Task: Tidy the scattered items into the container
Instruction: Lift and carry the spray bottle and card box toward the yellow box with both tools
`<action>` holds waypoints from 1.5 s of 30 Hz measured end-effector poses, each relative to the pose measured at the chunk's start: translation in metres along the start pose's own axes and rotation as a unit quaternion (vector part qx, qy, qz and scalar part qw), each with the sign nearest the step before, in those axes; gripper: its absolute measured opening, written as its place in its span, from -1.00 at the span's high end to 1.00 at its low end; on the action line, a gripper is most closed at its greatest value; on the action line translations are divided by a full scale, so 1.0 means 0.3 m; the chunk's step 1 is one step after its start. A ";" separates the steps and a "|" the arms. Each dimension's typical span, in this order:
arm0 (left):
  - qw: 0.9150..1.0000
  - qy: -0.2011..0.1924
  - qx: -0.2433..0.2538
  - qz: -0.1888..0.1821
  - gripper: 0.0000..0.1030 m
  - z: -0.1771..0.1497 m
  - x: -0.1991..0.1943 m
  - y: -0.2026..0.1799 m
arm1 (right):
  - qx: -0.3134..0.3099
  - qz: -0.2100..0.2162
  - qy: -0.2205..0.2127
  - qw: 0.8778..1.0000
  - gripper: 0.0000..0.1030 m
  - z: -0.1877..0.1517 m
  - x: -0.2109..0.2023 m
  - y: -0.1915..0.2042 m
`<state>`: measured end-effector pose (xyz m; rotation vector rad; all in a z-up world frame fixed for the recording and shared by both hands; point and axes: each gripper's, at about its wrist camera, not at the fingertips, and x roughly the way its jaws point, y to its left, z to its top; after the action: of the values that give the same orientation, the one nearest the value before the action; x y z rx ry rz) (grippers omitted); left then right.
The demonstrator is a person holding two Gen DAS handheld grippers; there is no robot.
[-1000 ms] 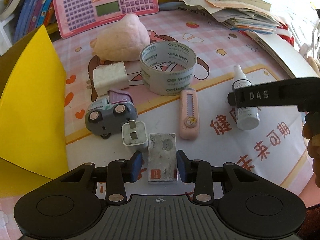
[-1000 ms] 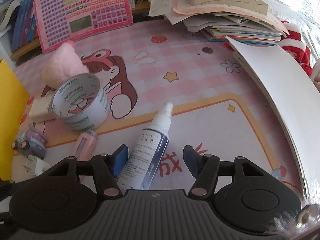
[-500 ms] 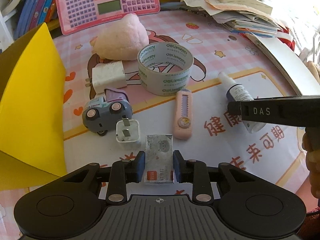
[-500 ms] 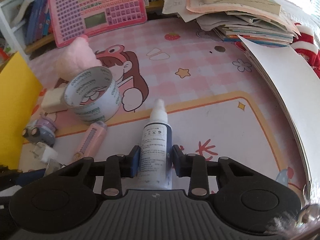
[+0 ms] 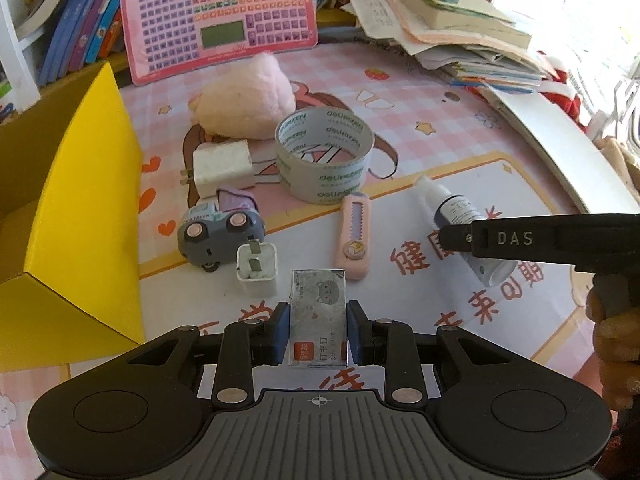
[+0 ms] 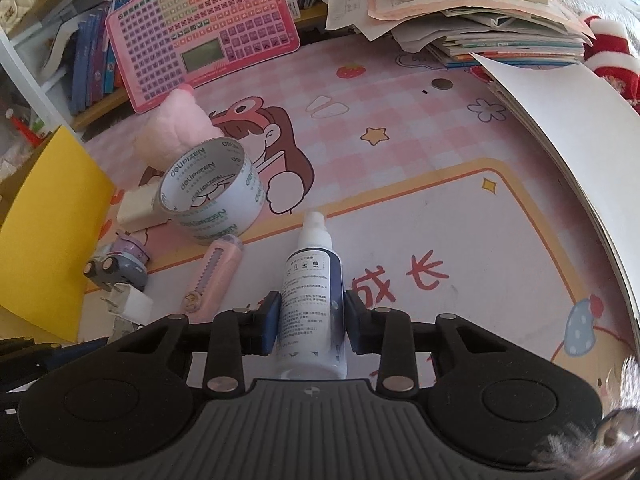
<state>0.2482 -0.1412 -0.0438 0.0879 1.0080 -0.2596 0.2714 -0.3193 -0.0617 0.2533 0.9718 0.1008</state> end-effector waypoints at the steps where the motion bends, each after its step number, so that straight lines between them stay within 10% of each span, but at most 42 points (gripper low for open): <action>1: 1.000 -0.005 0.003 -0.002 0.46 -0.002 -0.009 -0.001 | 0.002 0.001 0.001 1.000 0.39 -0.001 -0.004 0.002; 23: 0.991 -0.079 0.017 -0.103 0.46 -0.179 -0.262 0.202 | 0.007 -0.054 -0.056 0.997 0.39 -0.201 -0.254 0.260; 45: 0.992 -0.078 -0.045 -0.094 0.46 -0.486 -0.437 0.543 | -0.060 -0.007 -0.009 0.998 0.39 -0.488 -0.290 0.646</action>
<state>0.1033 0.0672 -0.0182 -0.1076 0.8709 -0.3861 0.1070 -0.1247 -0.0206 0.1367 0.9450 0.1444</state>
